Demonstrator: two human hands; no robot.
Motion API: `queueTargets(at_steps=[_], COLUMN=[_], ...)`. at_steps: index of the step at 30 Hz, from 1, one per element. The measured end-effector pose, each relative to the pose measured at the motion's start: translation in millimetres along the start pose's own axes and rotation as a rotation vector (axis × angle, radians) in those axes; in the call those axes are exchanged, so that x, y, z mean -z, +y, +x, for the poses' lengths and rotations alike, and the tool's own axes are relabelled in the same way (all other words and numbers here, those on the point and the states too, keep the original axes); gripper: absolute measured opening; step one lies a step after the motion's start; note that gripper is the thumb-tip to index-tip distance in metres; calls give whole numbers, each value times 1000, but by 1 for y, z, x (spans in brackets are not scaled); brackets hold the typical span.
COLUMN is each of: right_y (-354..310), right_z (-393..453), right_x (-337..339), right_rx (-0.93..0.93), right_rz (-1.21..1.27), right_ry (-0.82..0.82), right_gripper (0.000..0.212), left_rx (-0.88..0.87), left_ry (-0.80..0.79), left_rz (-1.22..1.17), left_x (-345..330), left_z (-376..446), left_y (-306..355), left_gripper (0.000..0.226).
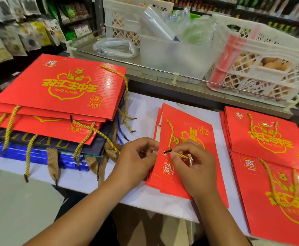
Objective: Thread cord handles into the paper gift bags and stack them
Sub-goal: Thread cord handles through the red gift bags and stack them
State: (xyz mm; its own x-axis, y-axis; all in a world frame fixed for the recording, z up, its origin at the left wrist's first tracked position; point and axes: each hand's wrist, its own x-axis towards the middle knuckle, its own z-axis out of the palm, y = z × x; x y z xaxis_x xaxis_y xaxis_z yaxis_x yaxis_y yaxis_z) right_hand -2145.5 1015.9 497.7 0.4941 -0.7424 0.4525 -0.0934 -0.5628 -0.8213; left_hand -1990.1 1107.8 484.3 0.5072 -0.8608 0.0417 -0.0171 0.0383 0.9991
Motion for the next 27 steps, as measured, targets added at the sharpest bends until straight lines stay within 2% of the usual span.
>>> queueTargets(at_steps=[8,15,19,27], right_y=[4,9,13,7], right_z=[-2,-5,-4,-3], right_x=[-3,-8,-9,-5], right_rx=[106,253,221,93], right_rz=[-116,-211,-223,-84], right_ry=[42,40,13,14], right_gripper=[22,9,9,17], left_rx=[-24,-62,-70,-75], left_ry=[-5,-16,-23,-68], left_rz=[-4,4,1,-30], left_x=[1,1,1,2], left_z=[0,1,2,2], left_y=[0,-1,-3,-4], left_gripper=[16,10,12,8])
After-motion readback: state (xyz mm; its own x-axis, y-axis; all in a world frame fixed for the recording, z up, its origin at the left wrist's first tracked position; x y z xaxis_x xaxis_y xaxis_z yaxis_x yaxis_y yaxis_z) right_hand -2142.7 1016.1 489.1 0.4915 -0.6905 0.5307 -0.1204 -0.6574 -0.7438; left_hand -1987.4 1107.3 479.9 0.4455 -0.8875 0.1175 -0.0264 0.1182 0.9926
